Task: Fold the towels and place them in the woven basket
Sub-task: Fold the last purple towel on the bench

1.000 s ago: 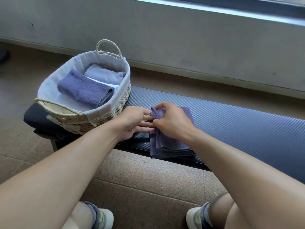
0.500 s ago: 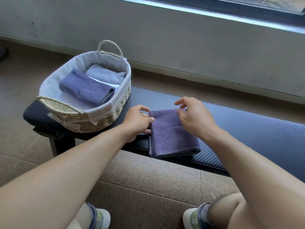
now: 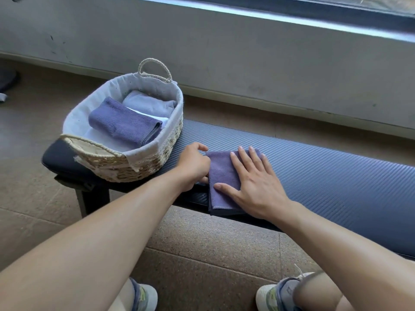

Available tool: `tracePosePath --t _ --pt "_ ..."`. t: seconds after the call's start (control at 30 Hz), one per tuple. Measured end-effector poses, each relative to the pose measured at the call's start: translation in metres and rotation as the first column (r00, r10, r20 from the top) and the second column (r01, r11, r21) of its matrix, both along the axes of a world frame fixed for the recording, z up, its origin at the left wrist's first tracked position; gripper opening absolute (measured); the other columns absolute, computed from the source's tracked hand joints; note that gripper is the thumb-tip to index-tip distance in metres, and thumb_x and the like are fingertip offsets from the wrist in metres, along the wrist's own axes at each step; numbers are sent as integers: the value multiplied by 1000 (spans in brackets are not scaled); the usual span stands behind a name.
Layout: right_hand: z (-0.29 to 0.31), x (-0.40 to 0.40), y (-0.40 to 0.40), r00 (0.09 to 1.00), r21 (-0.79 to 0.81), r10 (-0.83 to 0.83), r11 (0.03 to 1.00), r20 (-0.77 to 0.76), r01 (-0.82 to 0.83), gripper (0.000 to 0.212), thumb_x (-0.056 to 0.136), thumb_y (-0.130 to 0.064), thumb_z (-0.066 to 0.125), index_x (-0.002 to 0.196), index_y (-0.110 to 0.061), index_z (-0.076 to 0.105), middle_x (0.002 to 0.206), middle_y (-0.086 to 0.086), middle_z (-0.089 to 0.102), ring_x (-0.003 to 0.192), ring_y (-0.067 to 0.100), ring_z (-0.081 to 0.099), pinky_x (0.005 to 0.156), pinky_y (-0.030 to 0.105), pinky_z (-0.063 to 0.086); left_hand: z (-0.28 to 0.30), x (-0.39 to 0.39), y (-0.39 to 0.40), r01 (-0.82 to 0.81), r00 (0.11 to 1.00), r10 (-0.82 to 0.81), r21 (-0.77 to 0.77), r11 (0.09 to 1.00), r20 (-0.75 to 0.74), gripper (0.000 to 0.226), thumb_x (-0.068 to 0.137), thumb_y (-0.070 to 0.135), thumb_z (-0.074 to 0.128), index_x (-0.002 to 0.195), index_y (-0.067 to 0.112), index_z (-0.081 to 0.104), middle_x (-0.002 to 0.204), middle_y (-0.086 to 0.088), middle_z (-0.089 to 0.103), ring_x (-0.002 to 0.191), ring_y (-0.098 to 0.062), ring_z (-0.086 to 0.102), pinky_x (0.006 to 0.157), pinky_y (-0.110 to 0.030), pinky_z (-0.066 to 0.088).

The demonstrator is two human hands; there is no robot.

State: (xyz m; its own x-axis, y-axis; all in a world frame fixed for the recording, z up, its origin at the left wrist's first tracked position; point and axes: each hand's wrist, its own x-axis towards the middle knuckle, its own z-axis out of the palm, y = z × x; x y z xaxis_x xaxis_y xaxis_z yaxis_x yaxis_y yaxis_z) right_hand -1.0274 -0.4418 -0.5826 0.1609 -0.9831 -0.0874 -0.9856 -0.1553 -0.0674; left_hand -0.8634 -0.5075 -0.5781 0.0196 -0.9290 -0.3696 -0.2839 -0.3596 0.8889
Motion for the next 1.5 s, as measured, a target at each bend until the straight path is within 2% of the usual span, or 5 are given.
tracePosePath --t 0.27,0.5,0.73,1.03,1.5 --pt "-10 5 -1 1000 53 -3 999 -1 3 113 74 -98 5 161 -28 -8 169 3 -12 154 23 -20 125 49 -6 -3 4 6 175 825 7 -268 947 565 32 97 29 60 129 25 56 124 -2 61 115 -24 59 97 -39 47" --pt "-4 -6 -10 990 184 5 983 140 -31 128 59 -102 2 161 -27 -10 168 -2 -18 152 18 -25 125 46 -10 -10 -7 38 473 804 -228 -358 806 549 49 108 38 28 151 21 44 163 4 32 154 -11 16 126 -37 12" --pt "4 -34 -17 983 42 -32 999 181 25 65 108 -45 23 162 -16 1 170 -2 -7 155 15 -13 127 38 -3 -17 6 32 629 641 -274 -286 723 717 55 109 41 26 160 20 23 170 6 3 155 -9 -13 125 -35 -11" --pt "-20 -33 -14 956 62 -5 998 294 -14 71 106 -52 25 162 -17 -1 169 -3 -9 154 8 -16 127 36 -1 -31 -9 40 698 459 -317 -116 707 830 80 99 64 15 162 18 -3 168 0 -18 151 -12 -28 125 -41 -14" --pt "-21 -34 -14 967 63 22 997 253 -39 72 105 -57 20 162 -19 -3 169 -4 -11 153 9 -18 127 37 -5 -41 -8 42 696 469 -284 -153 701 836 92 87 73 1 163 20 1 170 0 -10 154 -11 -18 126 -40 -8"
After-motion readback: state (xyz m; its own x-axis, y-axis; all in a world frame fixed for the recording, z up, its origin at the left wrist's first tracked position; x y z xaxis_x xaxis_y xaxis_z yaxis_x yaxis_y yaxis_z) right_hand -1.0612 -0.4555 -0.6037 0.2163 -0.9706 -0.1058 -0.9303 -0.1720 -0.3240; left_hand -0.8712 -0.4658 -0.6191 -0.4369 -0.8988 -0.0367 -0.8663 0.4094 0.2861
